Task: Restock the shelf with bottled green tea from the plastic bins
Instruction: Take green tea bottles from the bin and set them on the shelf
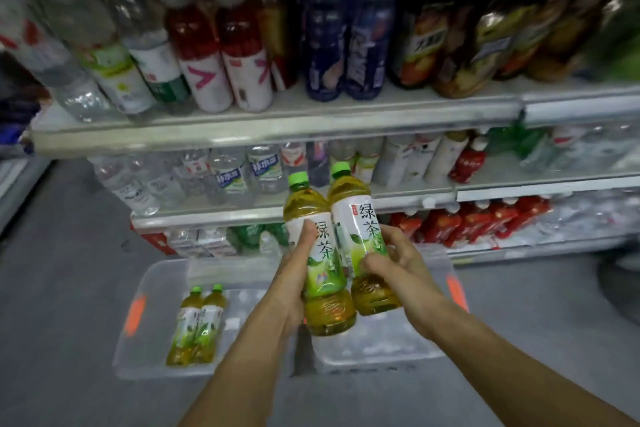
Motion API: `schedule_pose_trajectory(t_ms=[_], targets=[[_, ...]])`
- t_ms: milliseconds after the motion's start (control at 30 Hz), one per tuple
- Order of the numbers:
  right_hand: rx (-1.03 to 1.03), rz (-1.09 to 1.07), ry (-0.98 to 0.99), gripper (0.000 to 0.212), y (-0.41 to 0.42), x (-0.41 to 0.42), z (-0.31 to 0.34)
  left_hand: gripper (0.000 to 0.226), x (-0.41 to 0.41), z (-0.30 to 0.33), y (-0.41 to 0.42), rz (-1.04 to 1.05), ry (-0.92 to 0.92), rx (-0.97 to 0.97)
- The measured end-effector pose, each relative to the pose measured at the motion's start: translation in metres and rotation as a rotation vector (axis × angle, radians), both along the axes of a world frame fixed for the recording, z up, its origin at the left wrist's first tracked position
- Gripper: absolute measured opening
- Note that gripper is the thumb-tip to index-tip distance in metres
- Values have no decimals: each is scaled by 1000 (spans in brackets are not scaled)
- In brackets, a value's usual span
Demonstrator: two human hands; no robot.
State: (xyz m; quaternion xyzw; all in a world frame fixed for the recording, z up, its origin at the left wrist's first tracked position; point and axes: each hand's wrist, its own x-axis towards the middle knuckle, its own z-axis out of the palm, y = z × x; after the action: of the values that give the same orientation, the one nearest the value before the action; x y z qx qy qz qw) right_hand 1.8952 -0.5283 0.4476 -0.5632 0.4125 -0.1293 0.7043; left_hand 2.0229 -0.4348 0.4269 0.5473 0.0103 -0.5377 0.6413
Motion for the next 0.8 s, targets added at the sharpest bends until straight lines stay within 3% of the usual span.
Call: schedule_pose_trajectory(t_ms=[267,433,600,800], targets=[[-247,-167,-70,48,-77,-154,121,61,-145,143,-95,-75,-42,-150],[-406,-249,-58,66,-116,-238,184,69,-219,219,-140,-147,-99,-194],[-542,-311,-56,42,-155,-294,239,77,-249,269,-184,-245,-181,-253],[-629,-437,-72,40,-199,-333,281,71,-270,323,-248,-340,-232,-323]])
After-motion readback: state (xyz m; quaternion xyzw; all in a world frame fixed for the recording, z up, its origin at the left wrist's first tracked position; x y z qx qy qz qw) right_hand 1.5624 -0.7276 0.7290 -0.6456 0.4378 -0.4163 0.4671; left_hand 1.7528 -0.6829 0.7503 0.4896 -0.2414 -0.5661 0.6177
